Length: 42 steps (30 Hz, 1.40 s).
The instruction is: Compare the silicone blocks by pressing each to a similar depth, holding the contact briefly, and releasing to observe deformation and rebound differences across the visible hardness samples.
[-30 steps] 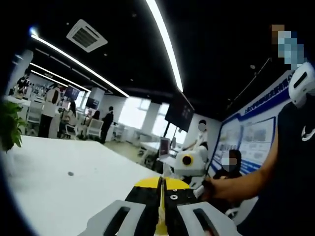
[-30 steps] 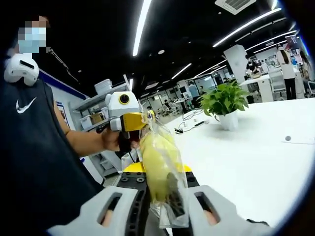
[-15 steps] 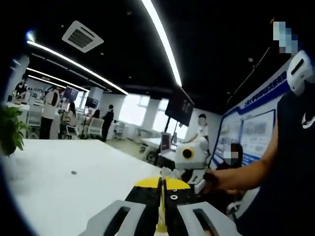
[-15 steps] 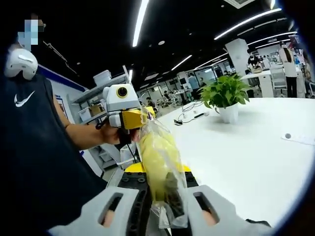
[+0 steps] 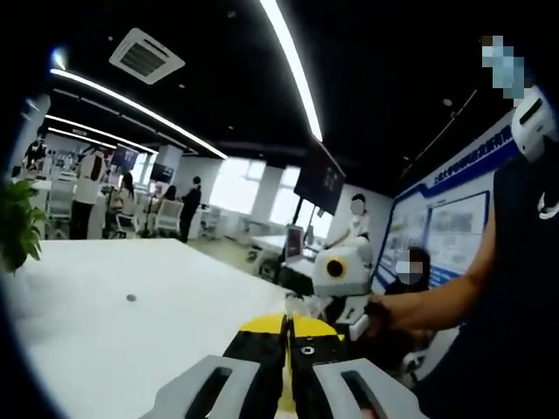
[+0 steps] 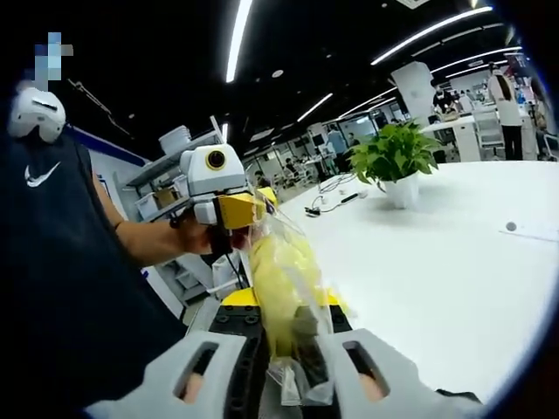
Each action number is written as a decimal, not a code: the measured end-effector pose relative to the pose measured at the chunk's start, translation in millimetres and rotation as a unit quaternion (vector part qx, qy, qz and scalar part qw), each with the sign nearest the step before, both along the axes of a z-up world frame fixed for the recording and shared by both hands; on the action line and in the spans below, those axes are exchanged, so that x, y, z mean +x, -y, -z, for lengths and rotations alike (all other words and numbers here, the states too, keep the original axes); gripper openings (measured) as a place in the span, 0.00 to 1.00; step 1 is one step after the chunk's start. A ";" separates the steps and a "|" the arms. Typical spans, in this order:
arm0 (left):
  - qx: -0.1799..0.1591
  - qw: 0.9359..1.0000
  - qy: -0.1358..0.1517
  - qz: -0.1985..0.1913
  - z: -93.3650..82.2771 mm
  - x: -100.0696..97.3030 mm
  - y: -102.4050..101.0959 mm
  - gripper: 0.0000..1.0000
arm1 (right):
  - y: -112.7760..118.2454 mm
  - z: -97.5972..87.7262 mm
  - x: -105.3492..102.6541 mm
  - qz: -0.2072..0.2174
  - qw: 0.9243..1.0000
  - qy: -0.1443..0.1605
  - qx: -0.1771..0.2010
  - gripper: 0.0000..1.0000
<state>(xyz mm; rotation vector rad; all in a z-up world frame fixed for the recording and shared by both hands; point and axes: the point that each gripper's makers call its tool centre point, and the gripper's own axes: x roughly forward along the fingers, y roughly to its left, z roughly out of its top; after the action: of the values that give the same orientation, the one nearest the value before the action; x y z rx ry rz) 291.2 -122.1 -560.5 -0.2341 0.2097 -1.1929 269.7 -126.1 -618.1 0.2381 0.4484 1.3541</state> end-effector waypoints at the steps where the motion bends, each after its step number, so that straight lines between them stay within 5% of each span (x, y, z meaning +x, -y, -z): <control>1: 0.003 1.000 0.001 -0.002 1.7 -0.3 1.4 0.00 | 0.4 0.9 -0.3 -0.001 1.000 -0.001 -0.001 0.04; 5: -0.013 1.000 -0.015 -0.018 1.7 1.6 1.7 0.00 | 1.6 0.6 -2.1 0.001 1.000 -0.008 0.001 0.04; 8: -0.012 0.998 -0.055 -0.025 9.1 3.0 1.8 0.01 | 2.7 4.0 -3.8 -0.003 1.000 -0.013 -0.002 0.04; 17: 0.009 0.999 -0.034 -0.040 15.6 9.0 8.4 0.11 | 10.0 8.6 -4.3 -0.005 1.000 -0.021 -0.016 0.06; 20: 0.007 0.999 -0.022 -0.024 13.9 5.7 14.1 0.00 | 12.8 12.6 0.5 0.006 1.000 -0.025 -0.019 0.07; 27: -0.002 0.999 -0.010 -0.033 3.2 5.6 15.0 0.00 | 16.8 2.6 2.1 0.004 1.000 -0.020 0.005 0.10; 33: -0.006 0.998 -0.052 -0.032 10.6 10.2 18.2 0.00 | 17.8 10.5 2.9 0.007 1.000 -0.013 -0.003 0.13; 38: 0.004 0.999 -0.041 -0.024 11.3 4.3 23.2 0.00 | 21.0 14.4 2.3 0.016 1.000 -0.008 0.000 0.14; 42: -0.020 0.998 -0.056 -0.014 2.9 5.1 27.4 0.00 | 23.8 11.0 9.4 0.029 0.999 0.012 0.010 0.17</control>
<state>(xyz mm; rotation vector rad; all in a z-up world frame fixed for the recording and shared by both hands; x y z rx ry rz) 296.2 -149.5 -563.4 -0.3393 0.2802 -1.1589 279.1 -150.0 -629.1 0.2479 0.4052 1.3041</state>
